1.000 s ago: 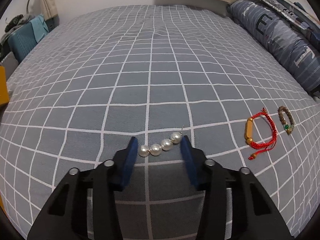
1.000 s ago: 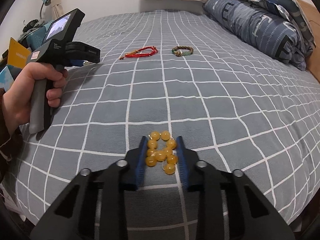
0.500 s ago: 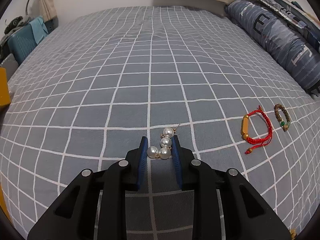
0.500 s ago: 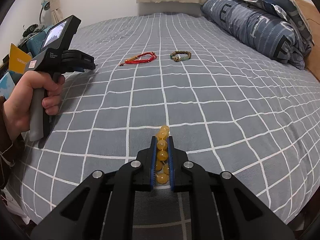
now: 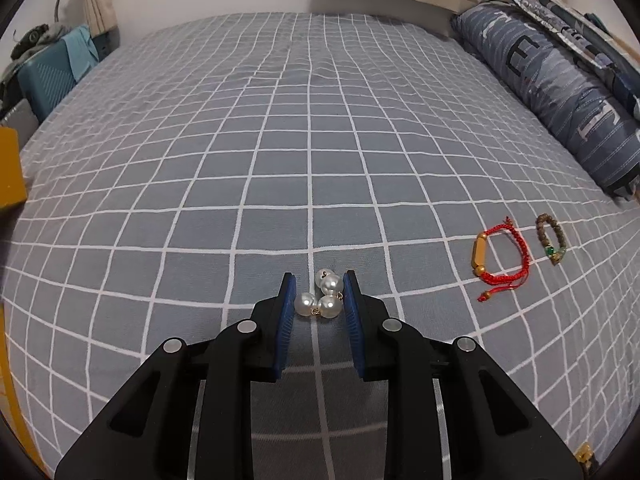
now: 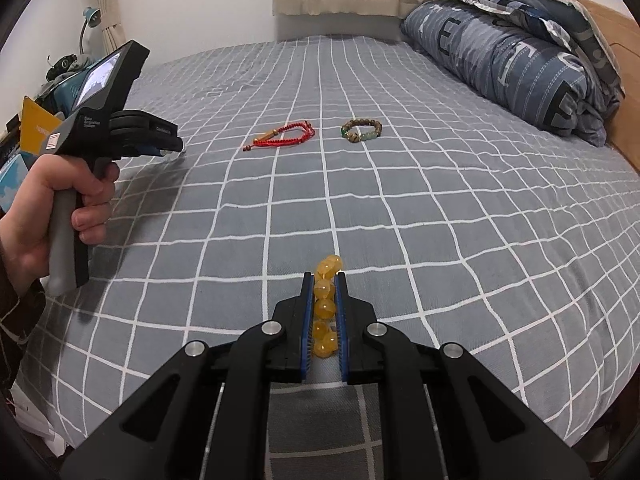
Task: Organize jewelry
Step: 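Grasp the pearl string with the left tool while the right tool grasps the amber beads, then carry the held pearl string and amber beads over to the open white box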
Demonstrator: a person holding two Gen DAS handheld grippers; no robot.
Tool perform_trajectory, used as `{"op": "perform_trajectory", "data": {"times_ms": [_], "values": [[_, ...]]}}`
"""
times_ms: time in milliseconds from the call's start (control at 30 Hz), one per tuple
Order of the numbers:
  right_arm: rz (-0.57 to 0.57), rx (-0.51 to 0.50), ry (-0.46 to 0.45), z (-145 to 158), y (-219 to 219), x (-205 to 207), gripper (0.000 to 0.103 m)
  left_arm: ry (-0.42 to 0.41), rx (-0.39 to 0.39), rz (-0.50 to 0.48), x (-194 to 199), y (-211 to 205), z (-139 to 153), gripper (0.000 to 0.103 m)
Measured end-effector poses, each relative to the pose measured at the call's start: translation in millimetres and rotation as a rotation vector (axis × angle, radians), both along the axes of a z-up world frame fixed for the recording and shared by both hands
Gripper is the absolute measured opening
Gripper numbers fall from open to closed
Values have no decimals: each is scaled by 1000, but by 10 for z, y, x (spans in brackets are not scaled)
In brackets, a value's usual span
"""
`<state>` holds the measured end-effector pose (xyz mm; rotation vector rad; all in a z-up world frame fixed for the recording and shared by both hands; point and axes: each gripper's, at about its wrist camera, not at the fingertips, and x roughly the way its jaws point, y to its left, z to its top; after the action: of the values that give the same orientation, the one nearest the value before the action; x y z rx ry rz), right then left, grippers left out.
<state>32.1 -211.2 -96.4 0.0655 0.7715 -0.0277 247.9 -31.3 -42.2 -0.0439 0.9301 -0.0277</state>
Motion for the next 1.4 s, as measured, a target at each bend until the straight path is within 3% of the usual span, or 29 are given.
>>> {"op": "perform_trajectory", "data": {"times_ms": [133,400,833,1133,1400], "values": [[5,0,4,17,36,48,9,10,-36,-3,-68,28,91,24],[1,5,-12,184,83,159,9,58,-28,-3,-219,47,267,24],[17,10,-23,555,288,433,9,30,-44,-76,-760,129,735,24],[92,9,-59,947,749,628,10,-19,-33,-61,-1209,494,1121,24],[208,17,-97,1313,1438,710,10,-35,-11,37,-1543,1187,1369,24]]}}
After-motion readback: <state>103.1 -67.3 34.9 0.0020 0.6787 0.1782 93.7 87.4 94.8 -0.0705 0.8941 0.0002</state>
